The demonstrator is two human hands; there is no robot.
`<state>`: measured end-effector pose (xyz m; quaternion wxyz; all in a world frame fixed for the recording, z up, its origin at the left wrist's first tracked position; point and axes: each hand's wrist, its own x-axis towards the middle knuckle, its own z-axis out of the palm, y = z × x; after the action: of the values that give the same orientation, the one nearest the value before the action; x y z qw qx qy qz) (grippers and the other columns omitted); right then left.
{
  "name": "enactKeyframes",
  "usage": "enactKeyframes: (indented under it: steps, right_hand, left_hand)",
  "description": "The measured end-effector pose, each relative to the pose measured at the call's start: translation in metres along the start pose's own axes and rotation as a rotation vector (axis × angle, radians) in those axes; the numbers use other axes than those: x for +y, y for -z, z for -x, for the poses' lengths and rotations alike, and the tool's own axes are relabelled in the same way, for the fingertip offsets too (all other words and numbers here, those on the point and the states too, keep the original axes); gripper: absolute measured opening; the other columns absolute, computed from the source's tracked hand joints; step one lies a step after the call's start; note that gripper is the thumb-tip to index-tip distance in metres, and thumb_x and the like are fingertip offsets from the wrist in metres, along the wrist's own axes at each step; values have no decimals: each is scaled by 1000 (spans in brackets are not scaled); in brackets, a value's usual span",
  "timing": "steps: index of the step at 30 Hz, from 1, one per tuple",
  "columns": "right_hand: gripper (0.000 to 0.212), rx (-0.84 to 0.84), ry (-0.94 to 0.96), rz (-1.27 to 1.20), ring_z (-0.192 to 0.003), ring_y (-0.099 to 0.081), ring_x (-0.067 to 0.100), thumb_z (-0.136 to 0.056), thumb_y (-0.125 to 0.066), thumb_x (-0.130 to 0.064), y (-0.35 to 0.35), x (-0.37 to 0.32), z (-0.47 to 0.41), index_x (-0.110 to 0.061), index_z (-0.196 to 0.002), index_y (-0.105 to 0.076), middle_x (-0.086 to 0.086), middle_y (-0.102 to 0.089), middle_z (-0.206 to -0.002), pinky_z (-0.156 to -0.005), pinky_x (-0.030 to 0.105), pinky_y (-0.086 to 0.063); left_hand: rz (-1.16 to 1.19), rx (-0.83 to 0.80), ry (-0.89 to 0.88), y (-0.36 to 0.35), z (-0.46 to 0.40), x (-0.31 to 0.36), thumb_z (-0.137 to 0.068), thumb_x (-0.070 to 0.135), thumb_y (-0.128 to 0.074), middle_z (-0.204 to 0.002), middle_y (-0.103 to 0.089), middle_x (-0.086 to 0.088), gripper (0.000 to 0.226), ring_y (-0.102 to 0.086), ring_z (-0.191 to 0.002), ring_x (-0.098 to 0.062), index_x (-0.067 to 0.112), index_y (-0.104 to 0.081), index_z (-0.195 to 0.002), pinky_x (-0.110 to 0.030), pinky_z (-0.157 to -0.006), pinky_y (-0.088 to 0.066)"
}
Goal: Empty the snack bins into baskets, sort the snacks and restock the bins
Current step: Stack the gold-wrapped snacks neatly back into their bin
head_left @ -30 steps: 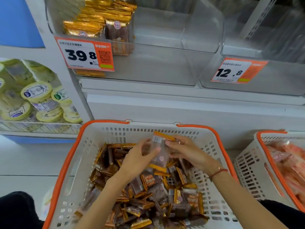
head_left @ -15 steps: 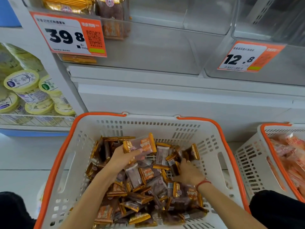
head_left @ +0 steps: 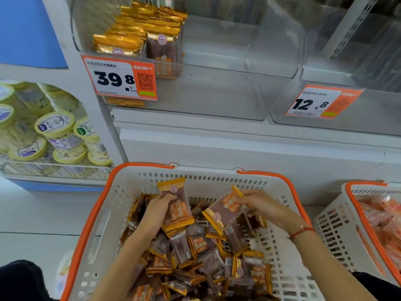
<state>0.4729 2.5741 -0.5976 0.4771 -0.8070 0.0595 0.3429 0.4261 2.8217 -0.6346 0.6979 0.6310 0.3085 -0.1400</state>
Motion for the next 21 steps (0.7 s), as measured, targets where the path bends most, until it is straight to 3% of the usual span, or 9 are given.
enactKeyframes:
  steps: [3, 5, 6, 8, 9, 12, 15, 18, 21]
  right_hand:
    - [20, -146, 145, -53, -84, -68, 12, -96, -56, -18, -4, -19, 15, -22, -110, -69, -2, -74, -97, -70, 18, -50]
    - [21, -169, 240, 58, -96, -67, 13, -95, -59, -24, -8, -24, 20, -27, -114, -68, -5, -73, -104, -82, 22, -52]
    - [23, -154, 289, 91, -98, -67, 10, -95, -60, -25, -12, -25, 21, -28, -116, -67, -6, -72, -106, -84, 23, -52]
    - [25, -84, 356, 88, -98, -67, 4, -94, -62, -25, -19, -27, 21, -29, -118, -64, -7, -71, -108, -79, 19, -52]
    - [25, -44, 370, 51, -99, -67, 4, -94, -62, -23, -24, -27, 20, -29, -118, -63, -7, -70, -109, -78, 19, -53]
    - [32, 79, 331, -243, -102, -68, 15, -95, -60, -14, -33, -23, 14, -27, -124, -61, 1, -70, -112, -87, 30, -57]
    - [48, 117, 237, -502, -99, -69, 20, -92, -61, -5, -41, -18, 11, -31, -132, -53, 7, -64, -117, -86, 37, -58]
    - [47, 111, 265, -337, -96, -68, 18, -86, -71, -9, -58, -13, 11, -32, -124, -55, 8, -62, -113, -78, 28, -58]
    - [43, 48, 353, -76, -107, -61, 7, -83, -76, -26, -72, -7, 5, -41, -118, -57, -10, -63, -116, -90, 26, -52]
  left_hand:
    - [-78, -53, -26, 4, 4, 8, -100, 11, -47, -73, -63, -1, 22, -59, -67, -13, 18, -56, -81, -24, -60, -44]
    - [-143, -138, -56, 4, 10, 11, -100, 13, -48, -92, -68, 0, 16, -63, -79, -10, 23, -57, -92, -22, -69, -49]
    - [-169, -187, -63, 3, 11, 11, -101, 18, -48, -107, -67, 0, 12, -63, -93, -12, 25, -58, -101, -25, -82, -50]
    - [-210, -280, -7, -3, 15, 12, -99, 41, -48, -117, -60, 5, 22, -54, -112, -16, 25, -58, -111, -36, -105, -40]
    - [-197, -303, 26, -6, 11, 8, -92, 58, -51, -112, -62, 2, 39, -54, -113, -20, 24, -63, -108, -39, -106, -38]
    - [-30, -246, 64, -16, 5, 0, -82, 75, -50, -123, -63, -18, 53, -57, -117, -37, 27, -67, -96, -51, -109, -37]
    - [29, -206, 8, -29, 15, 3, -87, 69, -42, -117, -64, -6, 45, -58, -115, -28, 33, -61, -107, -47, -107, -40]
    - [111, -160, -29, -38, 10, -3, -88, 56, -53, -107, -68, -5, 47, -65, -106, -26, 22, -60, -119, -46, -102, -47]
    - [122, -96, -94, -35, 7, -14, -97, 37, -51, -79, -68, -6, 30, -68, -73, -12, 10, -63, -95, -32, -78, -55]
